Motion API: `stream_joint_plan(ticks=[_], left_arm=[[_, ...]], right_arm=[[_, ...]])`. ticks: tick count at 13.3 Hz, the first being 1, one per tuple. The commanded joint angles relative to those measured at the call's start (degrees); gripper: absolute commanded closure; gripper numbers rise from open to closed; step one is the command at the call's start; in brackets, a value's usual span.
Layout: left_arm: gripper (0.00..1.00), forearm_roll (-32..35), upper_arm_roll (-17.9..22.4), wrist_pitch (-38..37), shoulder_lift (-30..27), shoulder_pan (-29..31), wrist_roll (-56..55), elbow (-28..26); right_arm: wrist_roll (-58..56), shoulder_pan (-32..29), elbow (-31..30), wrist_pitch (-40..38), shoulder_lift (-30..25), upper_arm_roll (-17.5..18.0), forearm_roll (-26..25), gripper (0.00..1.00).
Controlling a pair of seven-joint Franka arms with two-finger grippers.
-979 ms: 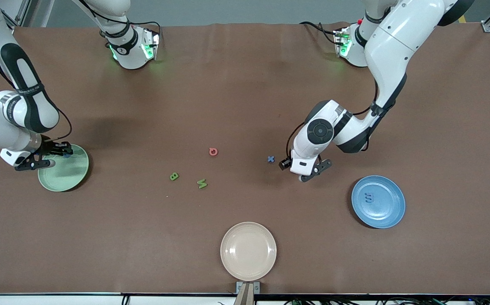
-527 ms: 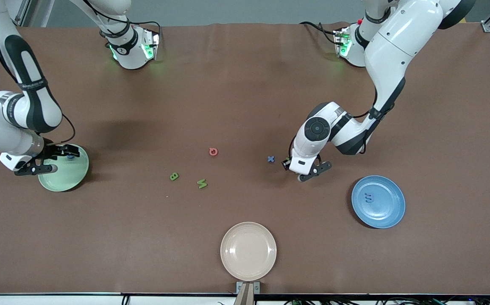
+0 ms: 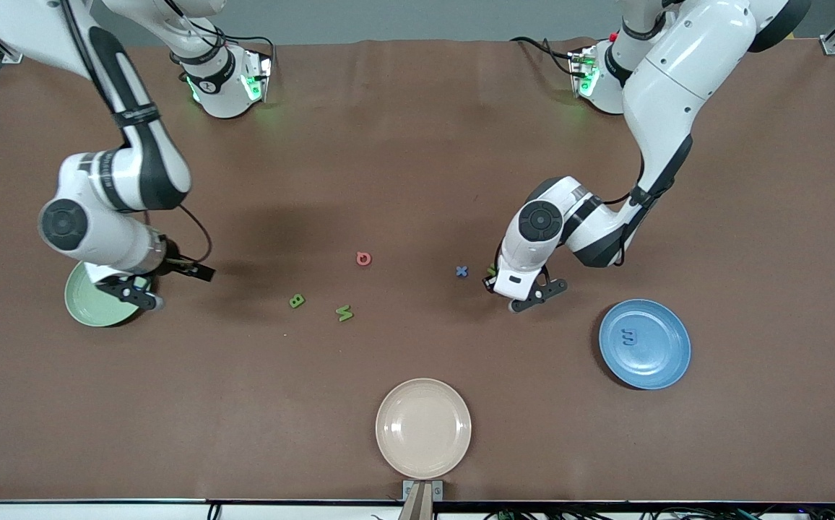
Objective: Sort upper and lower case letters into plates
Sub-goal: 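Move the right gripper to the green B while the left gripper grasps the green d, then grasp the green B with the right gripper while the left gripper places the d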
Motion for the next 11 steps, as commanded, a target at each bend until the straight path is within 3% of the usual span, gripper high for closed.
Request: stream_joint_plan(ticks=[1, 3, 5, 9, 11], left_arm=[[0.70, 1.6, -0.1, 0.6, 1.0, 0.1, -1.2, 0.8], [0.85, 1.6, -0.1, 0.6, 0.9, 0.3, -1.2, 1.3], [0.98, 1.6, 0.0, 0.5, 0.4, 0.5, -1.4, 2.7], [0.99, 1.9, 5.9, 0.0, -3.5, 1.0, -0.8, 3.8], [0.99, 3.0, 7.4, 0.0, -4.5, 4.5, 5.6, 3.8]], right_arm=[[17.0, 4.4, 4.2, 0.1, 3.8, -0.6, 1.8, 0.01], [24.3, 7.2, 7.2, 1.1, 7.1, -0.7, 5.9, 0.00], [27.7, 10.1, 8.1, 5.5, 10.0, -0.7, 6.5, 0.00], [29.4, 13.2, 8.2, 12.4, 14.2, -0.8, 6.4, 0.01], [30.4, 14.4, 8.3, 14.5, 16.1, -0.9, 5.9, 0.03]])
